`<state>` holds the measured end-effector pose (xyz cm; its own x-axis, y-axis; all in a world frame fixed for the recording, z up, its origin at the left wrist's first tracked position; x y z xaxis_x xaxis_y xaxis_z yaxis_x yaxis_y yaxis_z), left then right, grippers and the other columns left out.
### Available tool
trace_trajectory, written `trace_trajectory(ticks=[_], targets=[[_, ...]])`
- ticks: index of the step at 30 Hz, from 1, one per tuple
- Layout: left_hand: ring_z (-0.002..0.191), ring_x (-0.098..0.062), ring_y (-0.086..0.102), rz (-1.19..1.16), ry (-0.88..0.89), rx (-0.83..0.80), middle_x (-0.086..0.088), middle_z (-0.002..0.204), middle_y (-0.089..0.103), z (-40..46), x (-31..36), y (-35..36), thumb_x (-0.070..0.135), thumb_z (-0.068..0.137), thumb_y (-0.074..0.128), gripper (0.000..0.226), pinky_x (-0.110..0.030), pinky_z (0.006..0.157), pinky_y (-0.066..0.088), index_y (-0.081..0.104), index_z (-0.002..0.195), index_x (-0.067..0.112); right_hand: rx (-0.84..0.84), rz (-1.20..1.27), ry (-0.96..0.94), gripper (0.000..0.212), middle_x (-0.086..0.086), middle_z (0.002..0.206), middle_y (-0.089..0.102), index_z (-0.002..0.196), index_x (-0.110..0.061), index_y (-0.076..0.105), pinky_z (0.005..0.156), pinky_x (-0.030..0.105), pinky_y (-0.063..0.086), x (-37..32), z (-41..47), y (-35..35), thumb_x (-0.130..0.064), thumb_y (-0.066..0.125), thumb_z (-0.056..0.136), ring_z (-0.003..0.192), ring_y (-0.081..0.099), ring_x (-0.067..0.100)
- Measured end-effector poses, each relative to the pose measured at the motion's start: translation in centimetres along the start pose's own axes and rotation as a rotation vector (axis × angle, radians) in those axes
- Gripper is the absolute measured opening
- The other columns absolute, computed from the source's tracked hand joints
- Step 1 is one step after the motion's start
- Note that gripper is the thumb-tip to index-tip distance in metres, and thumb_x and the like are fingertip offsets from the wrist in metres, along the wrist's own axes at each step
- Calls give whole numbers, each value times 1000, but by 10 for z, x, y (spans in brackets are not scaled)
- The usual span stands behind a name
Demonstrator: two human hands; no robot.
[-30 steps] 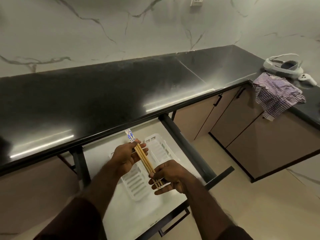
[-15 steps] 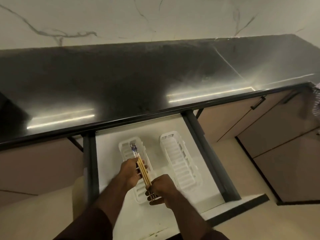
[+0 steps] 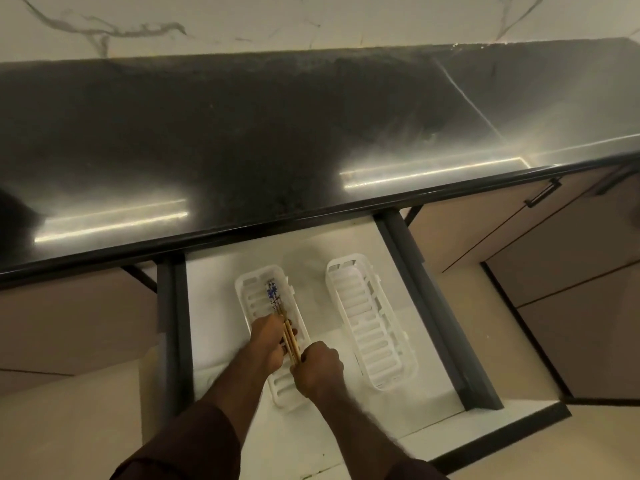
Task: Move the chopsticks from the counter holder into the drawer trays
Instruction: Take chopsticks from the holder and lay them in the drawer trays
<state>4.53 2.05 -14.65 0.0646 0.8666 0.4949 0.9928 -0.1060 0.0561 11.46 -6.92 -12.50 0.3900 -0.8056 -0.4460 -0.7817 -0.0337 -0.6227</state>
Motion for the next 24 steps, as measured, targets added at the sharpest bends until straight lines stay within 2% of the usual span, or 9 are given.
trace_trajectory(ticks=[3, 7, 14, 17, 20, 22, 24], targets=[[73, -26, 57, -14, 4, 3, -16, 81, 58, 1, 0, 1, 15, 100, 42, 23, -41, 72, 52, 60, 97, 1, 63, -100, -64, 18, 5, 102, 70, 101, -11, 65, 72, 24, 46, -1, -1, 0, -25, 63, 90, 94, 68, 23], [68, -26, 57, -25, 0, 17, -14, 74, 58, 3, 0, 0, 13, 99, 42, 24, -40, 70, 53, 60, 87, 4, 117, -171, -123, 20, 6, 106, 67, 107, -11, 63, 80, 28, 52, -3, -3, 1, -25, 56, 94, 96, 67, 23], [69, -29, 60, 28, 33, 57, -15, 79, 63, -3, -1, 3, 9, 97, 40, 26, -40, 65, 54, 63, 84, 6, 169, -251, -212, 24, 5, 111, 67, 112, -13, 62, 85, 29, 51, -2, -11, 8, -24, 44, 99, 99, 65, 22], [77, -34, 62, 61, 57, 81, -17, 82, 64, -6, 0, 3, 11, 98, 41, 25, -46, 74, 56, 64, 92, 3, 153, -270, -216, 24, 5, 112, 68, 116, -13, 63, 84, 29, 51, -3, -10, 9, -24, 51, 99, 98, 67, 23], [96, -40, 65, 117, 82, 102, -24, 99, 67, -8, 3, 3, 16, 98, 41, 29, -55, 90, 54, 65, 100, 0, 140, -276, -211, 23, 5, 110, 70, 116, -13, 64, 84, 28, 52, -3, -9, 9, -24, 54, 98, 96, 68, 22], [101, -41, 64, 162, 102, 116, -25, 107, 67, -9, 4, 2, 18, 98, 40, 31, -52, 90, 52, 65, 103, 0, 146, -277, -222, 22, 5, 110, 70, 114, -13, 65, 83, 28, 52, -3, -9, 9, -23, 52, 98, 95, 68, 22], [99, -40, 64, 181, 123, 114, -25, 109, 67, -8, 4, 2, 19, 97, 39, 32, -50, 89, 53, 66, 100, 2, 138, -267, -220, 24, 4, 111, 70, 116, -14, 65, 84, 27, 52, -3, -10, 10, -25, 53, 98, 95, 68, 21]])
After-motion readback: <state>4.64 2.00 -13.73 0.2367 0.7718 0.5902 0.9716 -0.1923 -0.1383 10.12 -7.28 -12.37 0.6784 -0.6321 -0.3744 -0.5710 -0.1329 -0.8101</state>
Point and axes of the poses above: each hand's wrist, its own z-axis towards the middle knuckle, its own y-axis out of the palm, x = y × z, the point moved 5 cm from there along z, towards the middle knuckle
